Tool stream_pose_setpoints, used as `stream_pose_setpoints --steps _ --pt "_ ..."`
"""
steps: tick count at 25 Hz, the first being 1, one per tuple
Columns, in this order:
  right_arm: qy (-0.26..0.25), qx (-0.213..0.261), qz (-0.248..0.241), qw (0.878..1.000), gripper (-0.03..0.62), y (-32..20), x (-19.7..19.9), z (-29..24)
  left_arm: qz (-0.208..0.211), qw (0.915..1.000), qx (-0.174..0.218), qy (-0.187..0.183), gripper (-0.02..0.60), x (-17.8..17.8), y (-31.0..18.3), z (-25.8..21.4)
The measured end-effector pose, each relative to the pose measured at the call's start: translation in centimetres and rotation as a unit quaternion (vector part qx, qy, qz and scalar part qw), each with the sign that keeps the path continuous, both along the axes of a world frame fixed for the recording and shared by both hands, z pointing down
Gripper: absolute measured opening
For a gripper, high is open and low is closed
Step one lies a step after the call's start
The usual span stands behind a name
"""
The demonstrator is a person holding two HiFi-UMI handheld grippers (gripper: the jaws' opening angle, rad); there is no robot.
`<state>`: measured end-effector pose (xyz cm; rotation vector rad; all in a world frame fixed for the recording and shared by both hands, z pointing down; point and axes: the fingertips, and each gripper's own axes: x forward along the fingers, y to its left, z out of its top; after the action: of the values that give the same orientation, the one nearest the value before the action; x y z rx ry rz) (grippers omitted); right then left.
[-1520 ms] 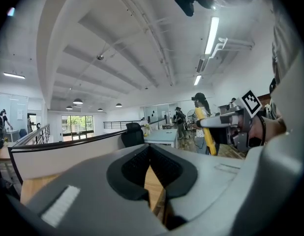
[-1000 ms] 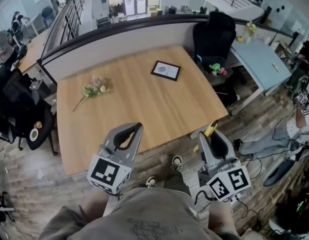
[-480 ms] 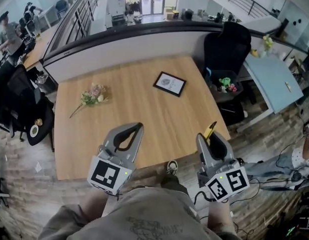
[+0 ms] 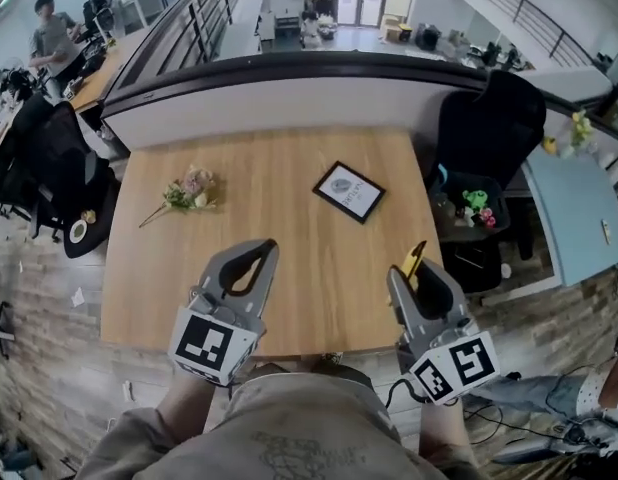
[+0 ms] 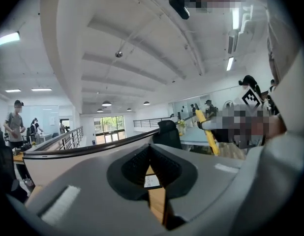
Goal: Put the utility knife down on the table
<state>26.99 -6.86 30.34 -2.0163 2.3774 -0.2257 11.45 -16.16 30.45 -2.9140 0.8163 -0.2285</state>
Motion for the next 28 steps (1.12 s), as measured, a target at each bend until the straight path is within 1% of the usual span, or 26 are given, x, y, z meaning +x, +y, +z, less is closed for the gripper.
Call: stream_pose_setpoints --steps 3,8,15,20,25,28 --pt "-0.004 -0.002 -0.024 1.0 0.138 -1.6 2.1 0.4 -0.029 0.9995 -0.014 -0.001 0.0 1.4 -0.6 -0.3" --pt "-0.006 -0.007 -0.053 0.999 0.138 -4.0 3.9 0.9 -0.059 0.9981 -0.015 -0.012 0.002 2.5 -1.9 -0.1" --pt "-0.013 -0.017 -0.068 0.997 0.138 -5.9 4.0 1.7 -0.068 0.9969 -0.031 -0.024 0.002 2.7 -2.6 0.5" --pt "-0.01 -0.029 -0.059 0.998 0.138 -6.6 3.3 2.7 -0.053 0.9975 -0.039 -0.025 0.001 2.1 -3.1 0.8" --pt "-0.018 -0.043 -0.05 0.998 0.138 -6.9 2.6 3.3 -0.049 0.9975 -0.042 -0.029 0.002 1.3 -3.9 0.9" --pt "-0.009 -0.046 -0.055 0.997 0.138 -8.0 1.7 2.7 -0.05 0.9972 -0.048 -0.029 0.002 0.9 -4.6 1.2"
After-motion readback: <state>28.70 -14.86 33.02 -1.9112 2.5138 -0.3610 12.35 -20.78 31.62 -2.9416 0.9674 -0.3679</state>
